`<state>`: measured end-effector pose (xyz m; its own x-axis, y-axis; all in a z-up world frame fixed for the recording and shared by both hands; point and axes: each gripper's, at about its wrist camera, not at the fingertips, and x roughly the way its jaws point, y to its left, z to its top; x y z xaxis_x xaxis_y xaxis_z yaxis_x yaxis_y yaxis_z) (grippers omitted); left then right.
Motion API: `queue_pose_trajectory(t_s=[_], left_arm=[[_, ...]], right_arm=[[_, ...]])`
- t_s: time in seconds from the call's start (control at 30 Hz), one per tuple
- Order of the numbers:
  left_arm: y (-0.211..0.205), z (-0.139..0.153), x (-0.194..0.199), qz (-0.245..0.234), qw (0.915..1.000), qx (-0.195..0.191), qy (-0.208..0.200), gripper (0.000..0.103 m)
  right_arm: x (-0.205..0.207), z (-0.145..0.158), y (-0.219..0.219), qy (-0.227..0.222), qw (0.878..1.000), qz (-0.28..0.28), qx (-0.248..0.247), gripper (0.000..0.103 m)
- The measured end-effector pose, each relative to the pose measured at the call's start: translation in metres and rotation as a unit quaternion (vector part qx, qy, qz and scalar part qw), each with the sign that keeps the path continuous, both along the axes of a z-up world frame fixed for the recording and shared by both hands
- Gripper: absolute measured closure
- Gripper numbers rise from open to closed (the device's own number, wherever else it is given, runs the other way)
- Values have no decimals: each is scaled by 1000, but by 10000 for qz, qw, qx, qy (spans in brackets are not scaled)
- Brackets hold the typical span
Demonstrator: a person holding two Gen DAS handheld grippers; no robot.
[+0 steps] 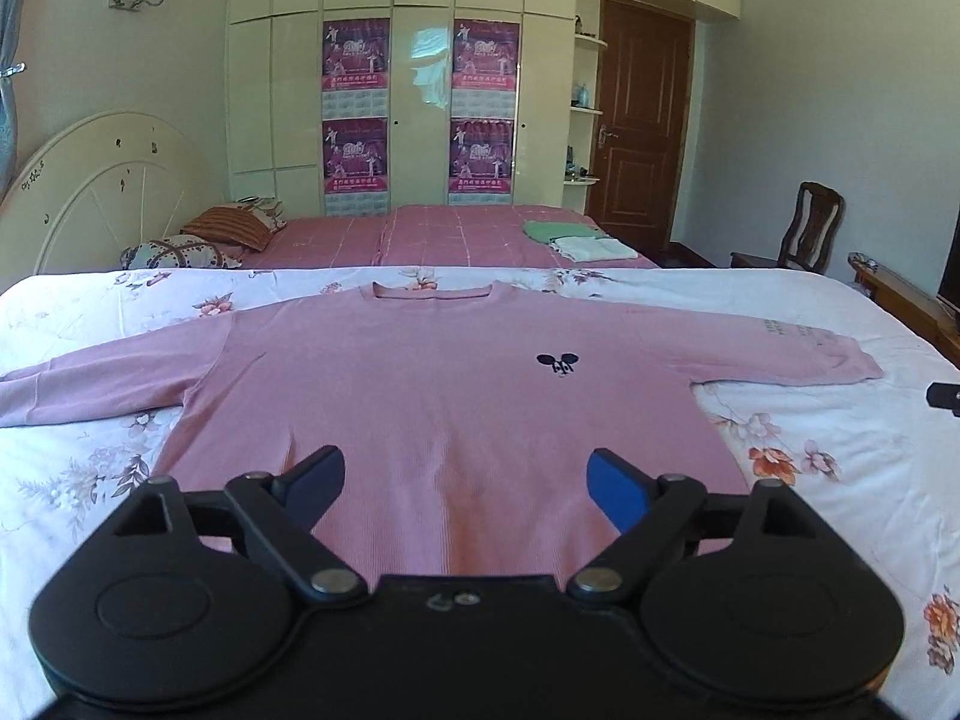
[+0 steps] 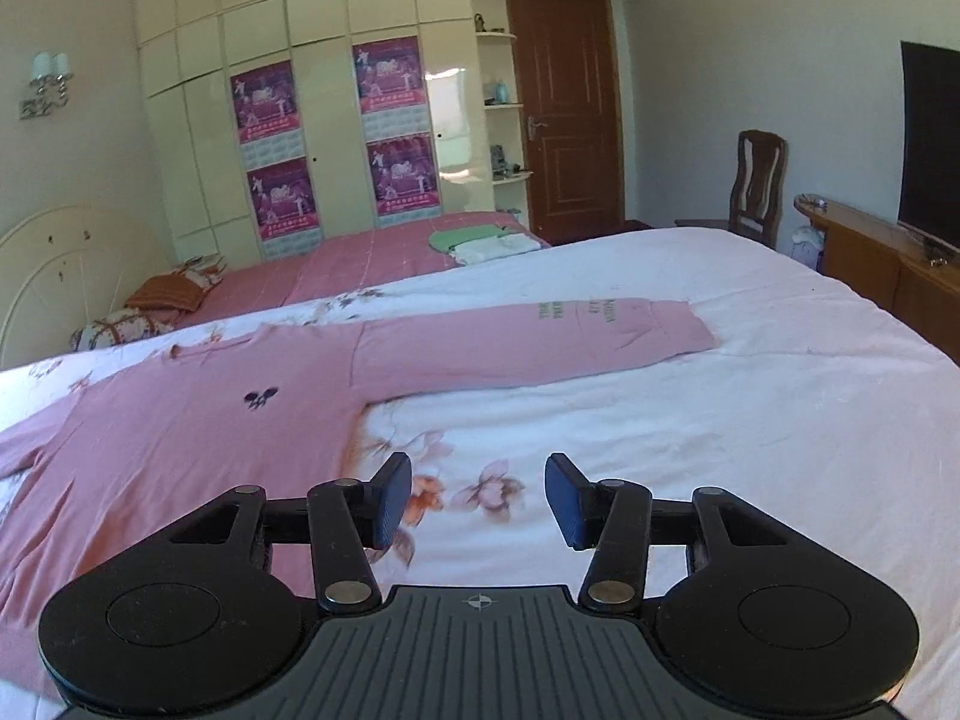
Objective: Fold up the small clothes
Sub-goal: 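Reach the right gripper to the sleeve cuff and close on it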
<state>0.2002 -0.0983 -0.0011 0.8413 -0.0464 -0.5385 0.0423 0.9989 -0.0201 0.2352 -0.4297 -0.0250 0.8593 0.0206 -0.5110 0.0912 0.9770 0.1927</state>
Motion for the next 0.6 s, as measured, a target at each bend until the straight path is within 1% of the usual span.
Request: queue_pose_trajectory(t_s=[0.07,0.13,0.17,0.23,0.27,0.33,0.4,0.47,0.53,0.57,0.6], left_arm=[[-5,-10,24,120,9998,133,103,21],[-8,-23,47,250,9988,212,351,25],[-10,-29,56,304,9985,222,405,25],[-12,-39,73,419,9974,301,511,26],[-12,-43,82,495,9966,308,580,29],[-10,-47,93,658,9954,252,648,30],[-9,-49,101,764,9946,168,687,31],[-10,-52,106,811,9938,143,750,31],[-12,-58,109,810,9929,174,854,31],[-15,-61,111,815,9922,185,920,31],[-16,-63,112,817,9916,182,984,31]], right_arm=[[32,-3,-29,-79,9995,-226,222,54],[65,-10,-57,-94,9982,-453,384,46],[83,-16,-74,-66,9969,-595,518,43],[113,-28,-103,3,9933,-834,795,43],[127,-35,-118,69,9911,-960,919,43],[148,-49,-143,182,9867,-1152,1136,43],[163,-61,-160,261,9826,-1265,1338,43],[172,-68,-169,283,9819,-1326,1325,43],[175,-72,-180,268,9790,-1401,1457,43],[175,-74,-183,257,9772,-1465,1514,45],[176,-76,-189,249,9754,-1532,1568,52]])
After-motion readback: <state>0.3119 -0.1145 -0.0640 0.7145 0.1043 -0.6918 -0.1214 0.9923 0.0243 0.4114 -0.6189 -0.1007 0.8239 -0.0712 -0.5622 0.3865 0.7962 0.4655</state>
